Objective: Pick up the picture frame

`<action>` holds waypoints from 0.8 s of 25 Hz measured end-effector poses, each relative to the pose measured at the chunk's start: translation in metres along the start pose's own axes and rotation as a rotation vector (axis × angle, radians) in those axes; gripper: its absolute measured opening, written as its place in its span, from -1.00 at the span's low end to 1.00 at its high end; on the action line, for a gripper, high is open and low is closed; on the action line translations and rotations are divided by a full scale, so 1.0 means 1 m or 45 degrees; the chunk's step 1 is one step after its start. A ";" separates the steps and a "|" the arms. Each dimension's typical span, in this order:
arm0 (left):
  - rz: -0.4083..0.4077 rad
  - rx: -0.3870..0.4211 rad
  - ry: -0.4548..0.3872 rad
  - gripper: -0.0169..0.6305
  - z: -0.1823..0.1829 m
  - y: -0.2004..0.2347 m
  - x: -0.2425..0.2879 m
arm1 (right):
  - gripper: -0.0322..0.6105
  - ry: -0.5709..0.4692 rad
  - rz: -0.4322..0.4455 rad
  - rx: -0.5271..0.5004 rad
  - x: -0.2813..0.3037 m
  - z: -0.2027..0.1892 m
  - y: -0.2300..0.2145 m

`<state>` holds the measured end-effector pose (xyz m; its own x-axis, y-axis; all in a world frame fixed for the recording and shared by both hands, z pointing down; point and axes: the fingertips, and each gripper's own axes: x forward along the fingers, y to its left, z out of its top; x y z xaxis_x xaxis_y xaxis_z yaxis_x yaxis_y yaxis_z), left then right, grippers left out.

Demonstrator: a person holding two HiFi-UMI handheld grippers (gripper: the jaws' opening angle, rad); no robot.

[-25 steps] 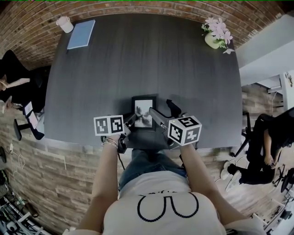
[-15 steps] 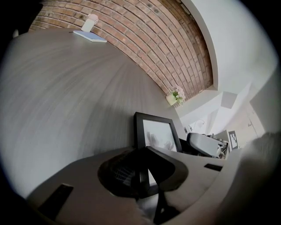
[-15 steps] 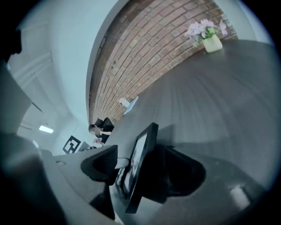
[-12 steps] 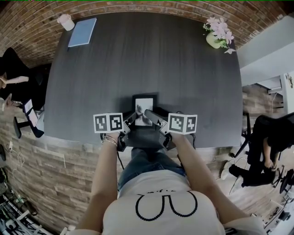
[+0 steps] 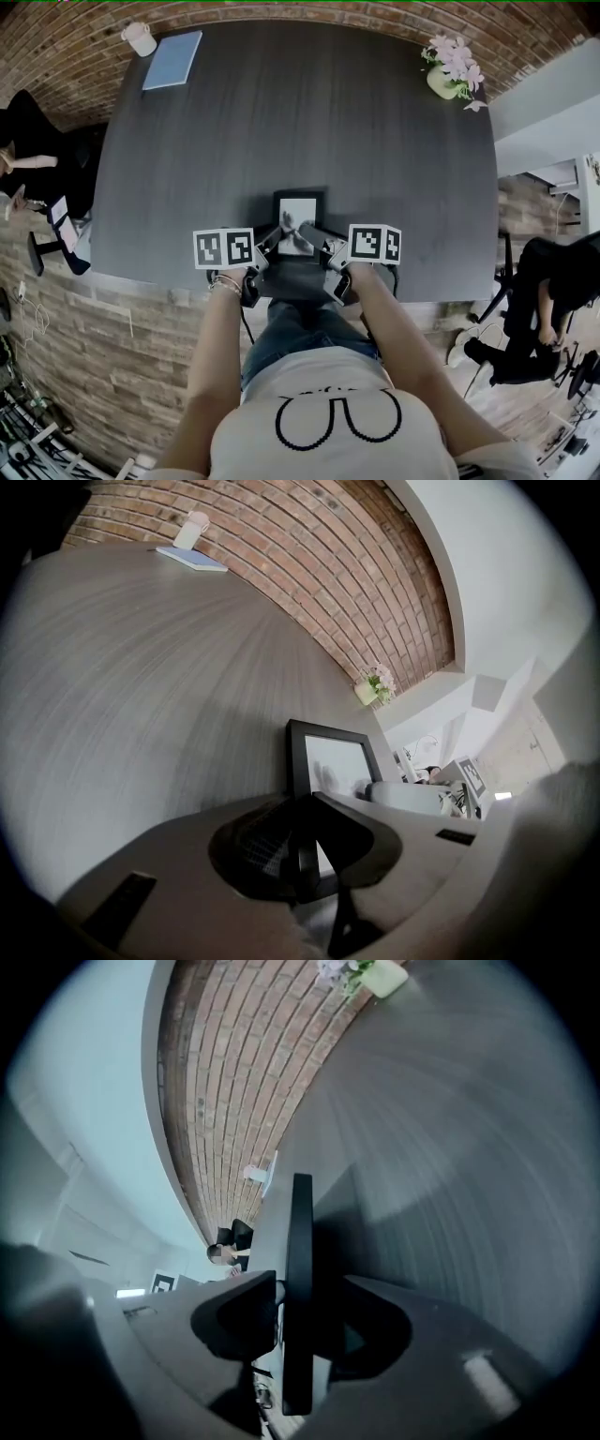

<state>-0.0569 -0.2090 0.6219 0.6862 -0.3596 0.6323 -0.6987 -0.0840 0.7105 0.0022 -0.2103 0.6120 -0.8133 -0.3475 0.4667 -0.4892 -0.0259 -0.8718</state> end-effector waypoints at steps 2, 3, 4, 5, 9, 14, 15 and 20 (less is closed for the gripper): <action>-0.002 0.006 -0.004 -0.73 0.000 0.000 0.000 | -0.44 0.004 0.030 0.048 0.004 -0.002 0.000; -0.003 0.008 -0.005 -0.73 0.000 0.000 0.000 | -0.49 0.000 0.039 0.066 0.005 -0.001 0.000; -0.004 0.009 -0.006 -0.73 0.000 0.001 0.000 | -0.59 -0.006 0.041 0.074 0.006 -0.001 0.000; -0.003 0.011 -0.005 -0.73 0.000 0.001 0.000 | -0.70 -0.011 0.039 0.073 0.007 0.000 0.000; -0.004 0.019 -0.016 -0.73 -0.001 0.001 -0.001 | -0.80 -0.016 0.054 0.060 0.007 -0.001 0.004; 0.002 0.011 -0.026 -0.73 -0.001 0.001 -0.003 | -0.81 -0.002 0.075 0.047 0.007 -0.002 0.007; 0.001 0.007 -0.025 -0.72 -0.002 0.001 -0.002 | -0.82 -0.002 0.078 0.044 0.007 -0.001 0.007; 0.018 0.024 -0.040 -0.72 0.001 -0.004 -0.005 | -0.82 -0.008 0.117 0.023 0.005 0.002 0.011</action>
<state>-0.0575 -0.2075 0.6160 0.6699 -0.3897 0.6320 -0.7120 -0.0958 0.6956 -0.0065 -0.2145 0.6040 -0.8526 -0.3551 0.3834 -0.4064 -0.0107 -0.9136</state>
